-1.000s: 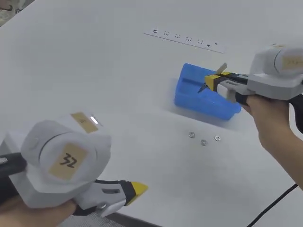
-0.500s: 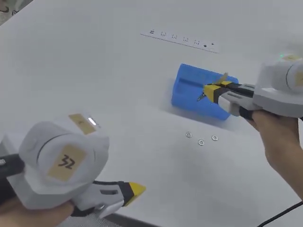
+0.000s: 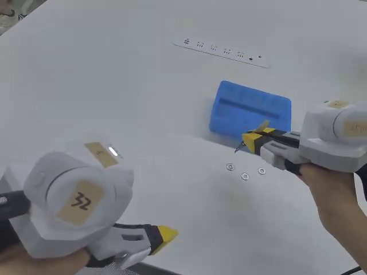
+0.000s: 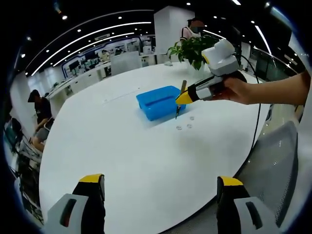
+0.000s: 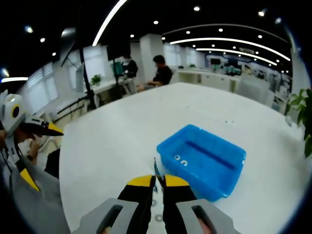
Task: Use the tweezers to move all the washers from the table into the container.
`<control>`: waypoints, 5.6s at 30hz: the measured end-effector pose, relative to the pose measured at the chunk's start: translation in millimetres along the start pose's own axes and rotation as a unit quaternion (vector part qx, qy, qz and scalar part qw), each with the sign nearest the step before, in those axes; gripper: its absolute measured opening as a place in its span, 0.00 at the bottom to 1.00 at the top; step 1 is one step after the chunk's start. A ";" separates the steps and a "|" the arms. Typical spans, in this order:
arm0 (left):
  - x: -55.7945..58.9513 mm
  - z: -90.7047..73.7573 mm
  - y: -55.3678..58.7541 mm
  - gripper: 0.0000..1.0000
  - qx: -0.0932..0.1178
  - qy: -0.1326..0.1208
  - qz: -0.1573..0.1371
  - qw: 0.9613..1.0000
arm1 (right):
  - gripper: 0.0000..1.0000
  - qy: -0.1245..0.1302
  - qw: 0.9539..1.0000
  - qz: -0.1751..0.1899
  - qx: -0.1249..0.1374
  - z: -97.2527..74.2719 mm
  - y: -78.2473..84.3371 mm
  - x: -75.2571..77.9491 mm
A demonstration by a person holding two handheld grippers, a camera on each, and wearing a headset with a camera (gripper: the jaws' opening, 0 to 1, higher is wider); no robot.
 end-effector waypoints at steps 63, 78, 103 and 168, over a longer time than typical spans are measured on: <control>1.1 -0.9 -3.6 0.97 0.000 -0.001 0.009 1.000 | 0.02 -0.004 1.000 0.014 -0.008 -11.7 2.7 -9.7; 0.5 -1.3 -4.3 0.97 0.002 -0.002 0.013 1.000 | 0.02 0.003 0.999 0.030 0.012 -19.7 -13.2 0.5; -0.7 0.6 -3.7 0.97 0.002 -0.003 0.009 1.000 | 0.02 0.050 0.996 0.054 0.057 -13.2 -50.9 35.3; -2.2 -5.1 -12.9 0.97 0.021 -0.005 -0.019 1.000 | 0.03 0.088 0.995 0.035 0.032 23.5 -42.2 70.0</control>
Point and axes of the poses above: the centre of the closed fingertips' face, and the gripper's own axes: z roughly forward along the fingers, x roughly to its right, y roughly out of its underside, the point moved 2 cm from there along -z, roughly backward along the fingers, and after that the axes turned 4 degrees about y, right-handed, at the moved point
